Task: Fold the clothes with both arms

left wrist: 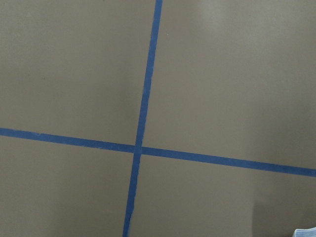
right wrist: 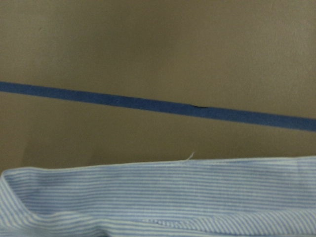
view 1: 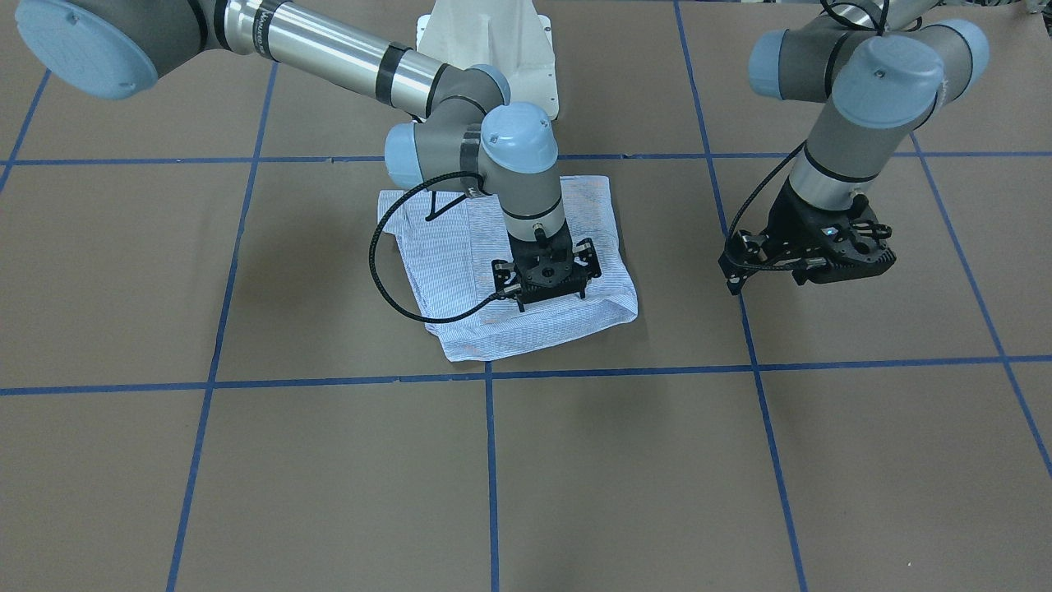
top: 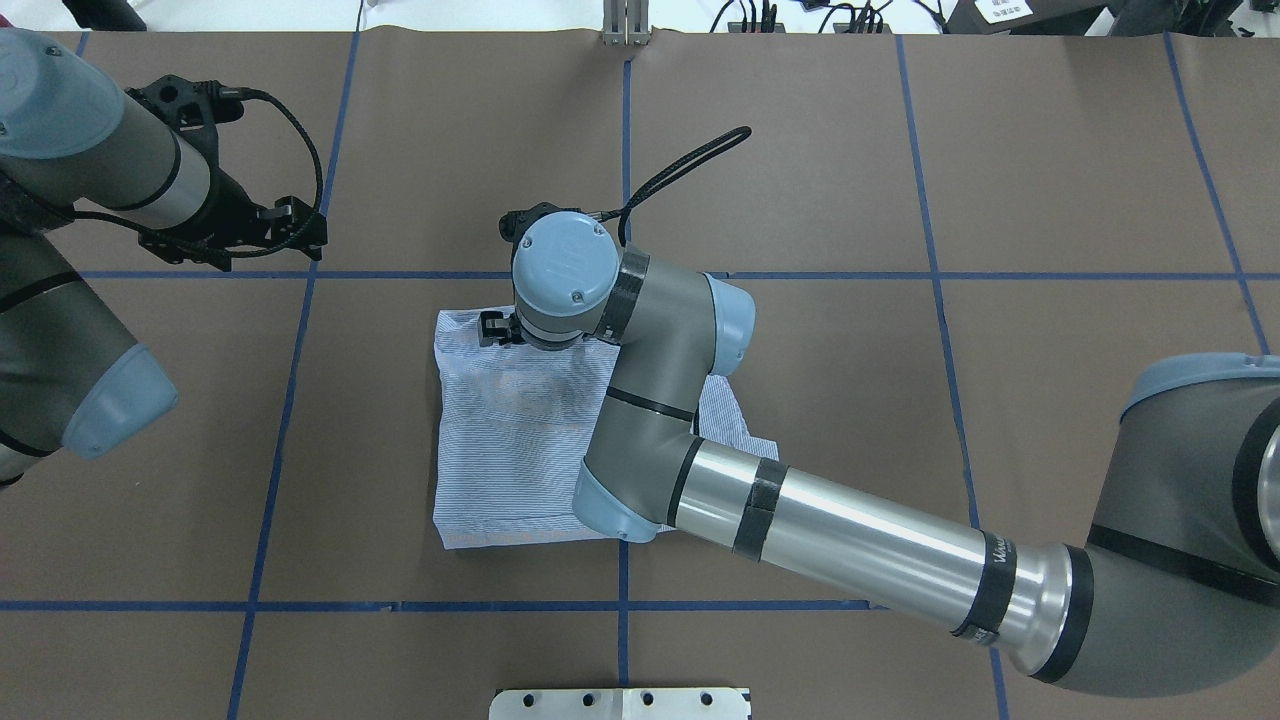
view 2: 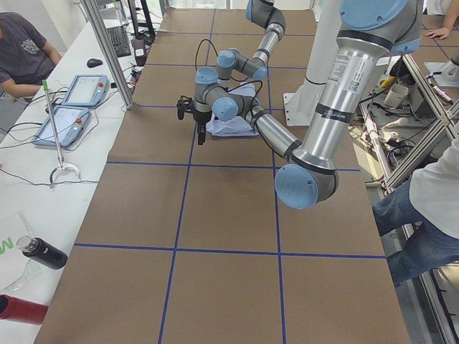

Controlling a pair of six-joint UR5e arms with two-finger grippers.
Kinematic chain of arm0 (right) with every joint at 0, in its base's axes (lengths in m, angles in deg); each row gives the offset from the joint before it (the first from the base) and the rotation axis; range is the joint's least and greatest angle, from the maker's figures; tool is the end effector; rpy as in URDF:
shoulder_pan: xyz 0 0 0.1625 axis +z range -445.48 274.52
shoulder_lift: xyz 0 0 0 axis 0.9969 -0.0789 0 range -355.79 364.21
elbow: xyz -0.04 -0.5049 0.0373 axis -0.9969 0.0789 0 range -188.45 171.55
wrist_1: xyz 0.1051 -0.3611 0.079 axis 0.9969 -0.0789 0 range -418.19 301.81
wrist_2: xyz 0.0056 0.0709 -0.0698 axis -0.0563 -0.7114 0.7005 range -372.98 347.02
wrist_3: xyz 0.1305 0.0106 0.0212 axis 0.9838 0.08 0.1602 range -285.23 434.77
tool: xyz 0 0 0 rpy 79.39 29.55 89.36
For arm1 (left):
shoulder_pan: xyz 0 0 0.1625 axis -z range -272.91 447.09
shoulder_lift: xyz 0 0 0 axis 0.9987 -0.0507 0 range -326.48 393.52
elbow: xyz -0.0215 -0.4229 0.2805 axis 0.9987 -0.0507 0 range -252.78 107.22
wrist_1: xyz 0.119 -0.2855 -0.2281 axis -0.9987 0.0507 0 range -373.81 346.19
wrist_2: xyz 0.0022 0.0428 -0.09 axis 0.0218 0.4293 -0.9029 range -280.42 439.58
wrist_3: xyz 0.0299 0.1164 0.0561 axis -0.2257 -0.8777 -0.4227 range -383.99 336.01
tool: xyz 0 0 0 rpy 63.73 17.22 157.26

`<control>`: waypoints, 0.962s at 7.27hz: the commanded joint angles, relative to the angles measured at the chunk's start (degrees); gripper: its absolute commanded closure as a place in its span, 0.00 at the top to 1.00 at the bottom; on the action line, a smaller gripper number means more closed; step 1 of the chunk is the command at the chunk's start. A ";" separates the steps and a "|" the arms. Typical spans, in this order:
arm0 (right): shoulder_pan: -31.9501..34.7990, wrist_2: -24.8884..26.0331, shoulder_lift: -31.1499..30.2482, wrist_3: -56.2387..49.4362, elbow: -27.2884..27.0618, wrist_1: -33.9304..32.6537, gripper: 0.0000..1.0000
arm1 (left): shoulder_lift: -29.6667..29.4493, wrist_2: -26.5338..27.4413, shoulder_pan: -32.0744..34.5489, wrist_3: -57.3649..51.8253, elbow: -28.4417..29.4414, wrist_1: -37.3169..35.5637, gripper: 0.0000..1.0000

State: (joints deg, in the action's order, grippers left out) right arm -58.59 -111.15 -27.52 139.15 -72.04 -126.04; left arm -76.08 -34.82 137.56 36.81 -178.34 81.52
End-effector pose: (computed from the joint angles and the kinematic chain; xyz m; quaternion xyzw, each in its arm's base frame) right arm -0.7536 -0.5102 0.2358 0.1435 -0.4344 -0.0225 0.8889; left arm 0.3336 -0.5276 0.4606 0.0644 0.3866 -0.0974 0.9148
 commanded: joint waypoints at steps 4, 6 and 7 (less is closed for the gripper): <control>5.95 1.69 1.85 -4.08 -1.33 -7.59 1.00 | 0.35 -0.04 3.56 -7.21 0.70 0.22 1.00; 16.21 -11.81 -4.78 -14.93 -13.68 -20.44 1.00 | 1.14 -0.21 9.18 -14.62 1.14 0.74 1.00; 21.14 -15.18 -13.36 -20.73 -22.54 -22.22 1.00 | 4.28 -2.74 14.26 -24.92 1.41 1.44 1.00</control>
State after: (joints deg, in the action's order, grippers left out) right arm -43.70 -120.65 -32.37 125.47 -84.60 -144.03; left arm -74.46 -35.57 146.47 21.72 -177.27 82.29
